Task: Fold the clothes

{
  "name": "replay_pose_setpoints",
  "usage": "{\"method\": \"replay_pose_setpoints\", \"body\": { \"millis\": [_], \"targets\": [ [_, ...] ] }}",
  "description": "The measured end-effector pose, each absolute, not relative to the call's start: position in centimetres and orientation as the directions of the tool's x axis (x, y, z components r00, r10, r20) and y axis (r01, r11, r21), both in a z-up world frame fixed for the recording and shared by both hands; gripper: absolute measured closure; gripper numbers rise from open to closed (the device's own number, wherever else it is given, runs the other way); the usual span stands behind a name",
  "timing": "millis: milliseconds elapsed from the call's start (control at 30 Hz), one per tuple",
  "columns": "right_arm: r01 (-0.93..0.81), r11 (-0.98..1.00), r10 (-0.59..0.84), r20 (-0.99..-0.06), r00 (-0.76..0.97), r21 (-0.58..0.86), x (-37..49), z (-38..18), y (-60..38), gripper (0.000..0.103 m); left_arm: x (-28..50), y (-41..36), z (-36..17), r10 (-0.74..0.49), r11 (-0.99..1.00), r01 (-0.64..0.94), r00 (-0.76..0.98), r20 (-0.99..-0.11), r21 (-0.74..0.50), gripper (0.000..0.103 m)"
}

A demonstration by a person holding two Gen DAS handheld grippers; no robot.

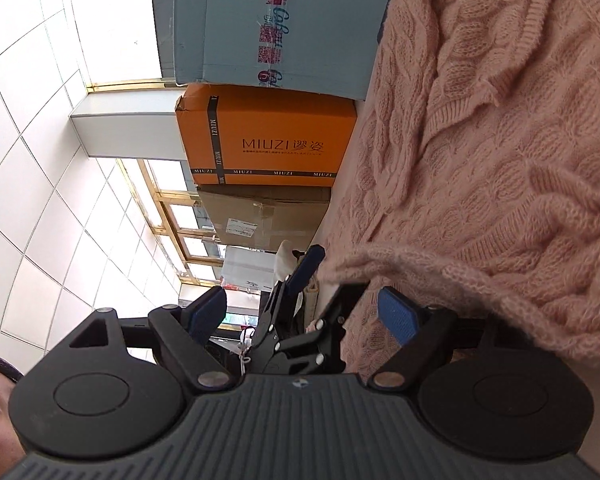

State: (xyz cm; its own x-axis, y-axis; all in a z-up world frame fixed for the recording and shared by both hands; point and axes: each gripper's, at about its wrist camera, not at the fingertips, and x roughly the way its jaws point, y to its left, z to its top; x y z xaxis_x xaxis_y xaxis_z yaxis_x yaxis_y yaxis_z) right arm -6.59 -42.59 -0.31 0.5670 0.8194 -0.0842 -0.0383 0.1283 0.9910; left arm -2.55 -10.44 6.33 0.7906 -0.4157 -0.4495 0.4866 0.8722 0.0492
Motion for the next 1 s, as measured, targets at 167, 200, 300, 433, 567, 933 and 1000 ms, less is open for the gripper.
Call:
{"method": "replay_pose_setpoints", "body": {
  "millis": [167, 200, 300, 433, 567, 933, 1000],
  "targets": [
    [-0.132, 0.169, 0.845, -0.075, 0.529, 0.977, -7.2, 1.2, -41.9, 0.017, -1.4, -9.7, 6.9, -0.435, 0.886, 0.462, 0.792, -0.430, -0.045, 0.000],
    [-0.154, 0.169, 0.846, -0.063, 0.530, 0.974, -7.4, 1.6, -41.9, 0.016, -1.3, -9.8, 6.9, -0.447, 0.882, 0.468, 0.788, -0.424, -0.059, 0.000],
    [-0.204, 0.144, 0.837, -0.009, 0.547, 0.968, -7.7, 2.4, -42.3, 0.016, -1.1, -10.8, 6.6, -0.481, 0.861, 0.503, 0.758, -0.441, -0.074, 0.000],
    [-0.158, 0.153, 0.825, -0.038, 0.564, 0.975, -7.6, 1.6, -42.7, 0.015, -0.9, -12.6, 5.8, -0.524, 0.822, 0.566, 0.713, -0.466, -0.058, 0.000],
    [-0.068, 0.217, 0.808, -0.140, 0.573, 0.974, -7.4, 0.1, -42.9, 0.018, 0.3, -14.4, 5.0, -0.509, 0.812, 0.583, 0.679, -0.530, -0.033, 0.000],
    [-0.289, 0.631, 0.620, -0.243, 0.746, 0.720, -10.9, 6.4, -42.3, 0.000, -1.4, -14.4, 4.5, -0.477, 0.775, 0.626, 0.672, -0.566, 0.091, 0.000],
    [-0.260, 0.748, 0.516, -0.288, 0.807, 0.611, -11.6, 6.9, -42.1, 0.000, -2.0, -13.0, 5.3, -0.478, 0.793, 0.601, 0.716, -0.509, 0.101, 0.000]
  ]
}}
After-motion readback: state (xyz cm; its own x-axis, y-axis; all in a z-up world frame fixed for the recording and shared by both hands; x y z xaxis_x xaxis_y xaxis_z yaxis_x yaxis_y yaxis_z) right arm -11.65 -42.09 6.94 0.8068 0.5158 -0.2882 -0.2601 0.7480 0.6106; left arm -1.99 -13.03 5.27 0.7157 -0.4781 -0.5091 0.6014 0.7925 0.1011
